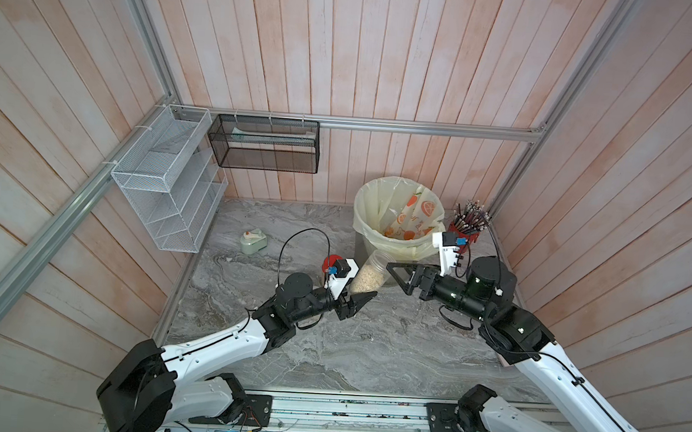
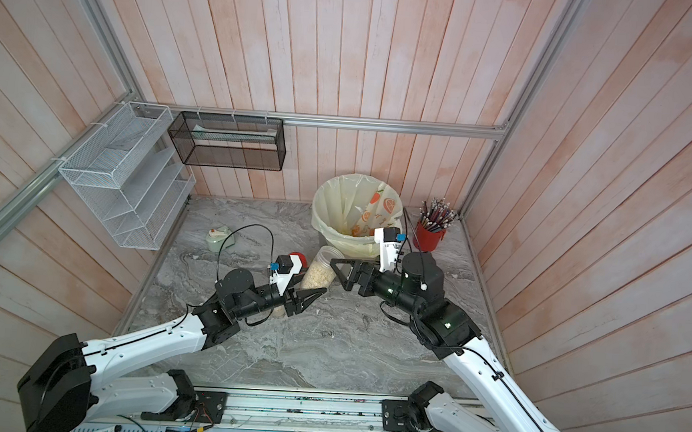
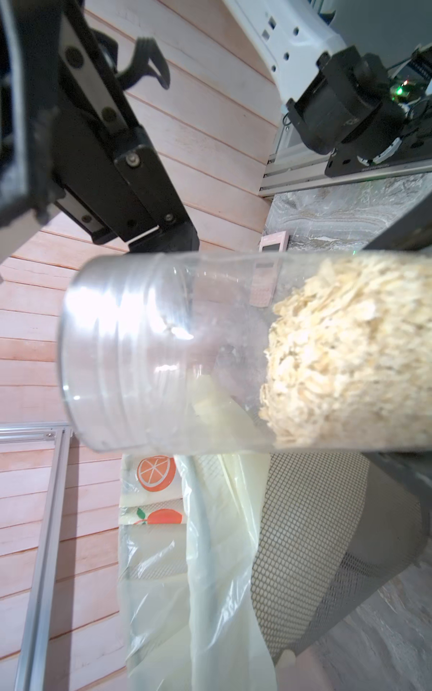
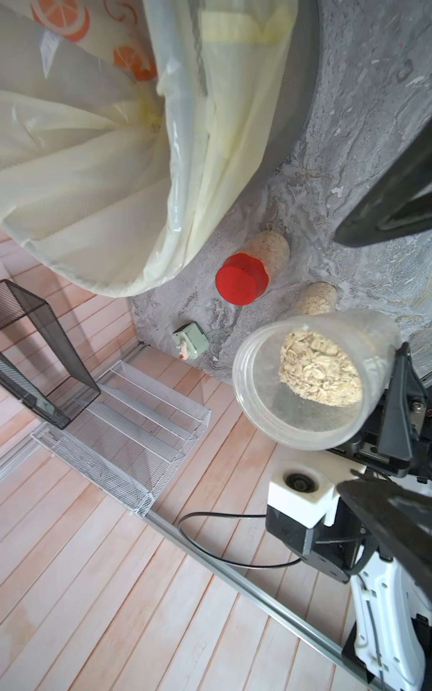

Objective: Empty expired oatmeal from jars
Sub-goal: Unscrew the lid from the jar.

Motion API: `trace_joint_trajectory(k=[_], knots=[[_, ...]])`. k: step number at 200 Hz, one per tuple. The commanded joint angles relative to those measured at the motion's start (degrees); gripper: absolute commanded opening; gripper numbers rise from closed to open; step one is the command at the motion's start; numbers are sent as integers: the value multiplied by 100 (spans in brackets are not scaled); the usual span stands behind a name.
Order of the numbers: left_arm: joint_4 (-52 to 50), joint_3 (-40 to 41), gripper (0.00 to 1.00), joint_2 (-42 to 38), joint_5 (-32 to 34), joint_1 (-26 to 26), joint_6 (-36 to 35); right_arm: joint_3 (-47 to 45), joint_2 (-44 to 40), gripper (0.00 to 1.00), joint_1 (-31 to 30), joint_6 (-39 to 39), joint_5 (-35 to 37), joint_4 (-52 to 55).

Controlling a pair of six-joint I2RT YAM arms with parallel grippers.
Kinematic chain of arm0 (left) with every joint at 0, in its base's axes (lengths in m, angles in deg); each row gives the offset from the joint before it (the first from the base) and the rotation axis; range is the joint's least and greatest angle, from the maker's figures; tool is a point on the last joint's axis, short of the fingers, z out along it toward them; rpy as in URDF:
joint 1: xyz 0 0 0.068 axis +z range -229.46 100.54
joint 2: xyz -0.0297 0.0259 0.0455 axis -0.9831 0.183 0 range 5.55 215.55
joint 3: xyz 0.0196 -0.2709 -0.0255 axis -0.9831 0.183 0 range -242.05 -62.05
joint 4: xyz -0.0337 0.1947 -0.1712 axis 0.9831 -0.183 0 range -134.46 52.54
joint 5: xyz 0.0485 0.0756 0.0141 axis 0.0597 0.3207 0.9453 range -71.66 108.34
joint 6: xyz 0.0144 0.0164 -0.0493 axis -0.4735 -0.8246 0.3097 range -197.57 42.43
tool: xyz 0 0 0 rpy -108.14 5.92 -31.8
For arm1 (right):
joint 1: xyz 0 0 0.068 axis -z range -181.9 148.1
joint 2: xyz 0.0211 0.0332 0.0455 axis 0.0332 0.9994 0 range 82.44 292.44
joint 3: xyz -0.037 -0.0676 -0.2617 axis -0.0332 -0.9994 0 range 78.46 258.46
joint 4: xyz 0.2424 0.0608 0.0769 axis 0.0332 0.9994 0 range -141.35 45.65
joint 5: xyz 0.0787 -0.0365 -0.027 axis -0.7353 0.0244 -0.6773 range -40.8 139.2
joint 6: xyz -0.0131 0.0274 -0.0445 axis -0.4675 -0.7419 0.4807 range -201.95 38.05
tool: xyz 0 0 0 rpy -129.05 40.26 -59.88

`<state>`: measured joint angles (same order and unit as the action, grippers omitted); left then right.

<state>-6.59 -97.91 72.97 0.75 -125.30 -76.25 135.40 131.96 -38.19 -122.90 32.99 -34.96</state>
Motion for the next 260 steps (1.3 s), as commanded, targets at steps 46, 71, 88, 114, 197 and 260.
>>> trace_joint_trajectory(k=[46,71,88,114,197,260], knots=[[367,17,18,-311,862,23,-1404,1145,296,95,638,-652,-793,1583],[432,-44,18,-206,970,20,-1806,1905,837,92,919,-416,-1232,2315],[485,-95,18,-159,994,23,-1963,2362,1261,91,933,-210,-1356,2727],[458,-145,18,-97,927,2,-2314,2963,1811,90,931,69,-1468,3221],[550,-185,18,269,1009,-91,-2826,4291,3065,88,676,815,-1361,4221],[555,-189,18,284,1025,-91,-2789,4213,3240,87,303,961,-1033,4347]])
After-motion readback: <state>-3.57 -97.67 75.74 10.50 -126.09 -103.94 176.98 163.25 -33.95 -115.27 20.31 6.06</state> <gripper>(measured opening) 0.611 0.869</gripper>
